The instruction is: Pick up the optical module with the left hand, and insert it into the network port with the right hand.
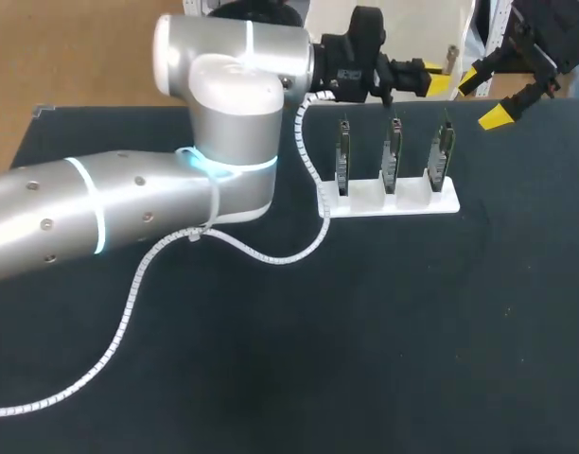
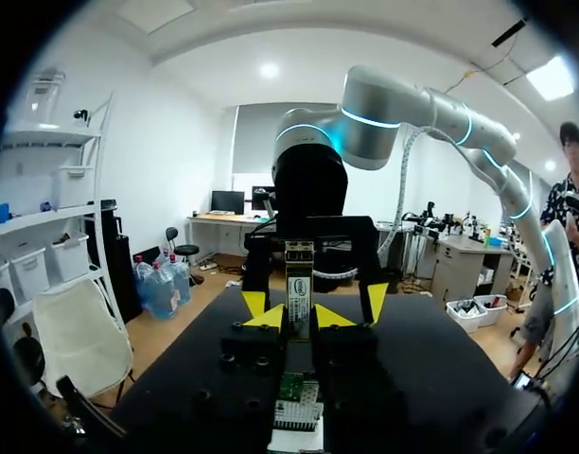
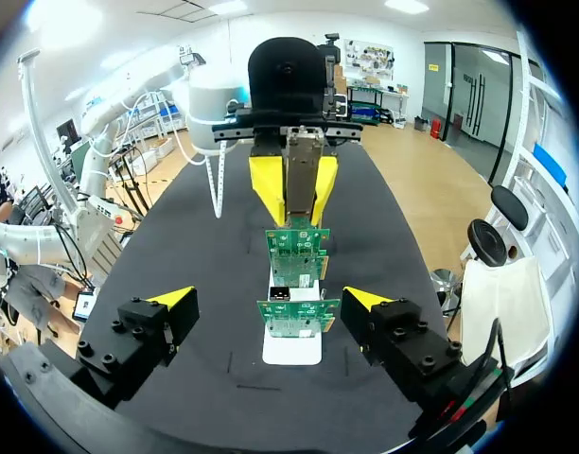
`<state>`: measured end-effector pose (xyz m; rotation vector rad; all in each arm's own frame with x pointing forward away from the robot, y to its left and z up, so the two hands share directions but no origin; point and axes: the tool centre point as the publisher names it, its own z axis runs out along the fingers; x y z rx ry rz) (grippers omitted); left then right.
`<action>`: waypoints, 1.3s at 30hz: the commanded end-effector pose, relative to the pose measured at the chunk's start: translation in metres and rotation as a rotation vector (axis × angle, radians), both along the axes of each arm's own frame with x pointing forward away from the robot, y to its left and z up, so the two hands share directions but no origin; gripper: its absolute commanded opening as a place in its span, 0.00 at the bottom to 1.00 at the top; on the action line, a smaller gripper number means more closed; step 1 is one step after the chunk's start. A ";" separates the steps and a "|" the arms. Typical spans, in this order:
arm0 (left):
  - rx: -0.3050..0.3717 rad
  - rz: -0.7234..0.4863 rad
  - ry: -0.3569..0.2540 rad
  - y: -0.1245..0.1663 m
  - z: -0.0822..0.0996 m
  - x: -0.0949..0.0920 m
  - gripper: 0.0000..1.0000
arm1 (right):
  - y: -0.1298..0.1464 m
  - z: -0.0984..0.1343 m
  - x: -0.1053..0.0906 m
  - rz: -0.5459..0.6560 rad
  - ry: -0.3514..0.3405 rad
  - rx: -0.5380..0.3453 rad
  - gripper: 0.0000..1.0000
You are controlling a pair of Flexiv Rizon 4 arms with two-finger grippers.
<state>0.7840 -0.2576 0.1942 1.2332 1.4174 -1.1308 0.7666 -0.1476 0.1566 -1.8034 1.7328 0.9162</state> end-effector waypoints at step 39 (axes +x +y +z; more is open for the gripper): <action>-0.029 -0.020 0.041 -0.014 -0.036 -0.009 0.00 | 0.001 0.000 -0.003 -0.005 -0.005 -0.001 1.00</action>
